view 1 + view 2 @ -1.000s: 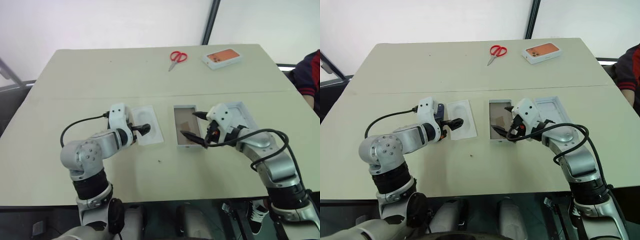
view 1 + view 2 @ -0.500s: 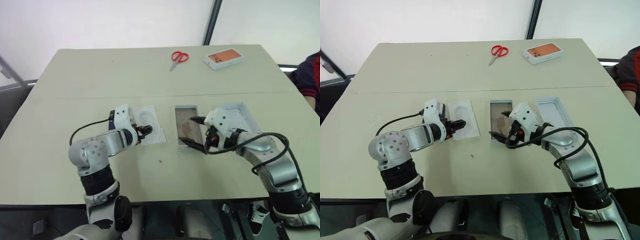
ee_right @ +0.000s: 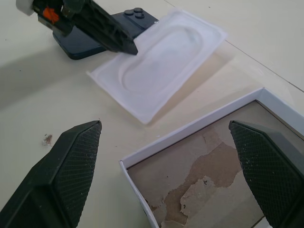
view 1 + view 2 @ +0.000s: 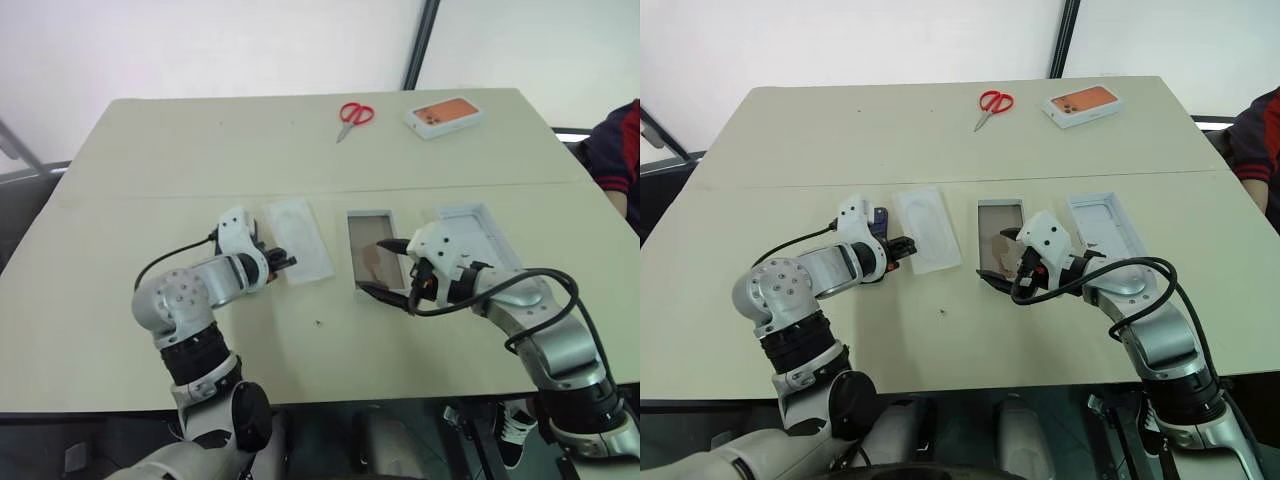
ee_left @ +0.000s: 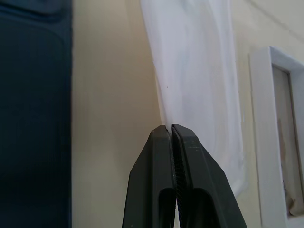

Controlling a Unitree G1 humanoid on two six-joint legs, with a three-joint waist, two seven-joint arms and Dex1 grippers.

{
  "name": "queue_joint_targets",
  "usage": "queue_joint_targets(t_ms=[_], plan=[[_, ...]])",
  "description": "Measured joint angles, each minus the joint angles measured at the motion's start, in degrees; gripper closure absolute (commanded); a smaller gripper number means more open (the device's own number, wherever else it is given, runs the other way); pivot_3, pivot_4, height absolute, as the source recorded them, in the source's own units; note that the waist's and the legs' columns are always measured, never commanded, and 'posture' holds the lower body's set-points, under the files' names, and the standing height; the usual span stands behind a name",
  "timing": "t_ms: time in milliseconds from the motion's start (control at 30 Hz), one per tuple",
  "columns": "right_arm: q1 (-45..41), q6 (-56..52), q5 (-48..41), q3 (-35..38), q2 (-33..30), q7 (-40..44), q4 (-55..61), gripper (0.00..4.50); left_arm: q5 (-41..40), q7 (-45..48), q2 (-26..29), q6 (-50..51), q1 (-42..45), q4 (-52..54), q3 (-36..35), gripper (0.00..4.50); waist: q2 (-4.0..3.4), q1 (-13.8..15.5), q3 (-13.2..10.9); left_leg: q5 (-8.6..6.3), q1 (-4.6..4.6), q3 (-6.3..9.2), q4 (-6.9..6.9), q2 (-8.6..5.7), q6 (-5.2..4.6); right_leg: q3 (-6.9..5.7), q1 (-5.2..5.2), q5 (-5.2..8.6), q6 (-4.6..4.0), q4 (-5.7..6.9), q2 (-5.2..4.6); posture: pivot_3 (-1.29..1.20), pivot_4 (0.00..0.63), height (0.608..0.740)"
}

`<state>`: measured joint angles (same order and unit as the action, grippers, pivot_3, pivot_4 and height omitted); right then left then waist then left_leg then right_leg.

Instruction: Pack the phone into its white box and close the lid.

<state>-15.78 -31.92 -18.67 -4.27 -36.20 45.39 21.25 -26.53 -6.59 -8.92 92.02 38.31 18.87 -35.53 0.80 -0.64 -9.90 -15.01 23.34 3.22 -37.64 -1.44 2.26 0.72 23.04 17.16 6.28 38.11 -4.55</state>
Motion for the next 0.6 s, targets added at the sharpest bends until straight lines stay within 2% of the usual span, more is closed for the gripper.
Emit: queue_joint_targets(t_ms=[67,200,300,467,600], plan=[[0.00,0.01,0.04,0.29,-1.05,0.20,0.00,0.00,-0.59,0.62,-0.02,0.00,1.93,0.60,-4.73,4.47,0.01,0.04,0.00,0.00,0.00,0.00,0.00,0.00,0.00,-0.01,0.00,0.00,0.00,0.00,0.00,0.00,0.150,0.740],[-0.11,0.60,0.46,1.28,-3.82,0.98,-0.76,0.00,-5.65,1.61,-0.07,0.00,2.77,0.88,-8.57,4.47,0.06,0.29,-0.03,0.01,0.03,0.02,-0.03,0.00,0.02,-0.02,-0.02,0.00,0.00,-0.02,-0.06,0.00,0.150,0.740],[-0.24,1.50,0.50,3.04,-5.79,1.68,-2.17,0.00,-10.73,1.14,-0.11,0.00,2.76,-0.58,-7.72,4.47,0.08,0.47,-0.05,0.01,0.04,0.03,-0.07,0.00,0.02,-0.03,-0.04,0.00,0.00,-0.02,-0.08,0.00,0.150,0.740],[0.21,3.12,0.68,4.74,-8.75,3.30,-3.97,0.00,-16.79,-2.68,-0.45,0.00,2.82,-5.76,-1.69,4.47,0.09,0.85,-0.06,0.00,0.03,0.02,-0.09,-0.01,0.01,-0.01,-0.04,0.00,0.00,-0.02,-0.07,0.00,0.150,0.740],[2.11,3.66,1.08,6.63,-10.51,3.59,-5.40,0.00,-20.57,-6.25,-0.71,0.00,3.29,-10.35,-1.18,4.47,0.10,1.07,-0.06,0.00,0.03,0.02,-0.10,-0.01,0.01,-0.01,-0.05,0.00,0.01,-0.02,-0.06,0.00,0.150,0.740]])
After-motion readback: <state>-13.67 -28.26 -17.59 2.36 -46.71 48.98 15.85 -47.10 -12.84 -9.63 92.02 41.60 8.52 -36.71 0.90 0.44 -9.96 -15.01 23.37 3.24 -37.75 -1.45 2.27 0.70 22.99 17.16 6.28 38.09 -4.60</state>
